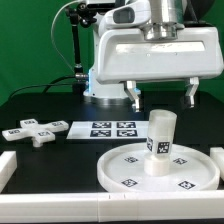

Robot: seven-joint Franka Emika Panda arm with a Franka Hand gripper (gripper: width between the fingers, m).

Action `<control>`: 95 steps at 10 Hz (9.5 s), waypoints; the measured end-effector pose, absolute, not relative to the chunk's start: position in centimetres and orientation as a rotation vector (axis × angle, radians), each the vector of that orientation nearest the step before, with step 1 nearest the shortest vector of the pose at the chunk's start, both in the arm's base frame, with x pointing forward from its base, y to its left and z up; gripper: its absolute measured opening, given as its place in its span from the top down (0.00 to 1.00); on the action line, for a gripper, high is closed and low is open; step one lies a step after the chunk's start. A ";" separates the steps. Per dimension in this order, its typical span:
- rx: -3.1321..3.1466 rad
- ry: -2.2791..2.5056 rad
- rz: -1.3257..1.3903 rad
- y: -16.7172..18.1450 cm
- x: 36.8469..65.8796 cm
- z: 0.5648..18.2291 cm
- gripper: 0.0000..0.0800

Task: Assemble round table

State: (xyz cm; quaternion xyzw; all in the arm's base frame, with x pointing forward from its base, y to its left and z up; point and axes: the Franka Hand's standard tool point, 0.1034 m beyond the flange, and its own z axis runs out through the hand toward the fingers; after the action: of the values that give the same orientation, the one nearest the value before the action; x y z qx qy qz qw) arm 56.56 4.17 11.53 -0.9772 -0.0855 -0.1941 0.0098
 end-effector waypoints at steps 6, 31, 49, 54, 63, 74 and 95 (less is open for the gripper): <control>-3.072 -0.285 -0.247 4.3 55.4 9.4 0.19; -3.063 -0.229 -0.014 3.8 56.6 9.1 0.41; -3.066 0.025 0.015 3.7 55.5 8.0 0.49; -2.948 0.858 0.002 3.8 55.7 7.9 0.49; -2.236 1.955 0.068 3.9 55.3 7.7 0.49; -2.262 1.870 0.110 5.0 56.1 7.9 0.19; -2.925 -0.865 -0.145 3.9 56.4 7.8 0.19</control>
Offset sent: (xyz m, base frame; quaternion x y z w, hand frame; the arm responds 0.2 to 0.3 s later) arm -0.0037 -0.0058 -0.0272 -0.0345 -0.1078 -0.0321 0.9931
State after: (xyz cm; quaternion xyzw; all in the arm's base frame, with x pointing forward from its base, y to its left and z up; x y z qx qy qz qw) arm 56.38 3.94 7.79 -0.9569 -0.2831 -0.0476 0.0441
